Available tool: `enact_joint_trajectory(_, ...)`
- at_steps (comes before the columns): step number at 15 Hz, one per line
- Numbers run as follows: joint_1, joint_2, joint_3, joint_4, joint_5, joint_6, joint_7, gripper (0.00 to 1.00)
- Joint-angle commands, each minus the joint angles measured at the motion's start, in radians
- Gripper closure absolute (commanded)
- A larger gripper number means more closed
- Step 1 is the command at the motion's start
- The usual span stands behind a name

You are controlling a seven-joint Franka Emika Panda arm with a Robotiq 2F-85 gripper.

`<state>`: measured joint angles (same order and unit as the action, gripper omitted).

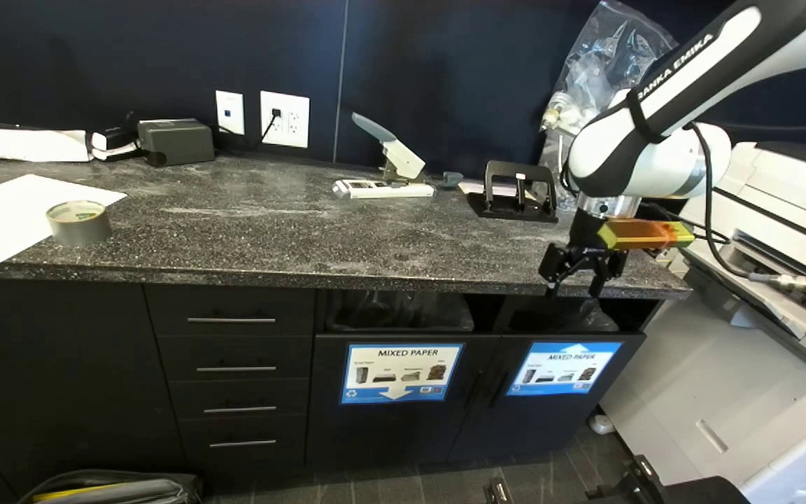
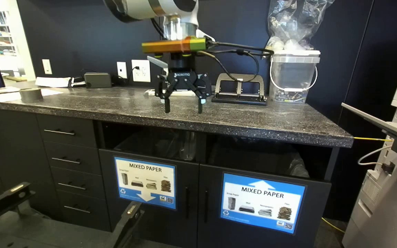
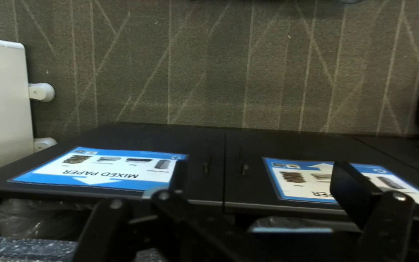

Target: Put two papers in the bin to the right and two in the left

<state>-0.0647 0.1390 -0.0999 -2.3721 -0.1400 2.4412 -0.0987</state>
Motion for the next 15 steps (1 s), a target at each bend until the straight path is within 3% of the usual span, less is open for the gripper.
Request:
enact_joint_trajectory(1, 0.017, -0.248, 0.059, -0.132, 0.122, -0.135, -0.072, 0.00)
enact_joint_trajectory(7, 0.098, -0.587, 0.074, -0.242, 0.240, -0.464, -0.165, 0.00)
enact_joint_trajectory(11, 0.170, -0.789, 0.108, -0.266, 0.250, -0.663, -0.147, 0.00)
enact_joint_trajectory(13, 0.201, -0.858, 0.136, -0.262, 0.226, -0.700, -0.142, 0.00)
enact_joint_trajectory(15, 0.213, -0.913, 0.178, -0.269, 0.162, -0.665, -0.124, 0.00)
